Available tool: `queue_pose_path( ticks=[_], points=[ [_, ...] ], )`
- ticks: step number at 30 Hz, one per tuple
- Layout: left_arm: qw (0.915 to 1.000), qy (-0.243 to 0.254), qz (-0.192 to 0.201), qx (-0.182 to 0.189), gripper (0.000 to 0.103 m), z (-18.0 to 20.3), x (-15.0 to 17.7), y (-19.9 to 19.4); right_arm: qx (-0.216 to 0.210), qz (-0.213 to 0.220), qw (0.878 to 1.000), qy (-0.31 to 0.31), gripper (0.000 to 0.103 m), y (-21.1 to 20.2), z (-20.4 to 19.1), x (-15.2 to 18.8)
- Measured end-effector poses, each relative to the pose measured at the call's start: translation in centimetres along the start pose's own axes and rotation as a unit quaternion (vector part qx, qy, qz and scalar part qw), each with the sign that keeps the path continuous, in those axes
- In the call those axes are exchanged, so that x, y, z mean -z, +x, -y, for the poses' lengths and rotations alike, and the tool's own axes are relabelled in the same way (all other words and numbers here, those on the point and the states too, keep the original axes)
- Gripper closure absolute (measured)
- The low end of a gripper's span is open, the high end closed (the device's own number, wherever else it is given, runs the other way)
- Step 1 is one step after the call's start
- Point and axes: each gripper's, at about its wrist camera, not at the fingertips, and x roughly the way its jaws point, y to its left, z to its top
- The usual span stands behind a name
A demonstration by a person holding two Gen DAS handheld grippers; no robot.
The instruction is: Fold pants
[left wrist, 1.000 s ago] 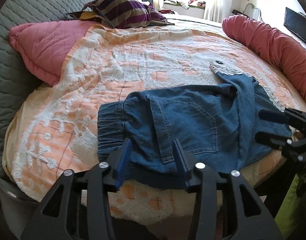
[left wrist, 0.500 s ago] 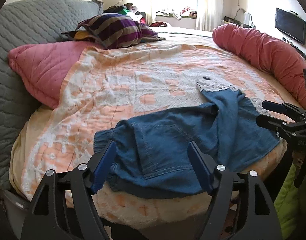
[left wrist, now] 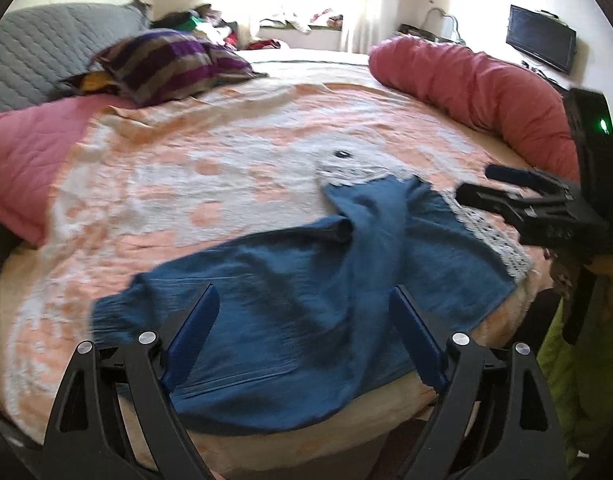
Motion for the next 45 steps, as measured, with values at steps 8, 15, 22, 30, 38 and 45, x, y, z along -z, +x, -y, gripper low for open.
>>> queue_pose_path(
  ticks=[8, 15, 22, 30, 38, 45],
  points=[
    [0.9981, 0.005, -0.042, 0.045, 0.017, 2.0, -0.4, 5.1, 0.014, -0.017, 1.000, -0.018, 0.013, 3.1, 0.9, -3.2],
    [0.9944, -0.032, -0.059, 0.082, 0.042, 1.7, -0.4, 8.8, 0.016, -0.065, 0.997, -0.029, 0.013, 9.1, 0.2, -6.1],
    [0.9891, -0.032, -0.067, 0.127, 0.101, 2.4, 0.4, 10.9, 0.022, -0.131, 0.990, -0.036, 0.013, 16.8, -1.6, -7.3],
    [0.9871, -0.001, -0.053, 0.151, 0.101, 4.0, 1.0, 10.9, 0.052, -0.196, 0.979, -0.029, 0.050, 24.1, -2.0, -7.1],
    [0.9909, -0.010, -0.050, 0.125, 0.094, 2.6, 1.0, 11.0, 0.021, -0.122, 0.992, 0.040, 0.098, 18.9, 3.3, -8.0],
    [0.9959, 0.011, -0.031, 0.085, 0.099, 2.6, 0.9, 10.5, 0.012, -0.056, 0.991, 0.120, 0.098, 9.9, 10.0, -6.6]
  ],
)
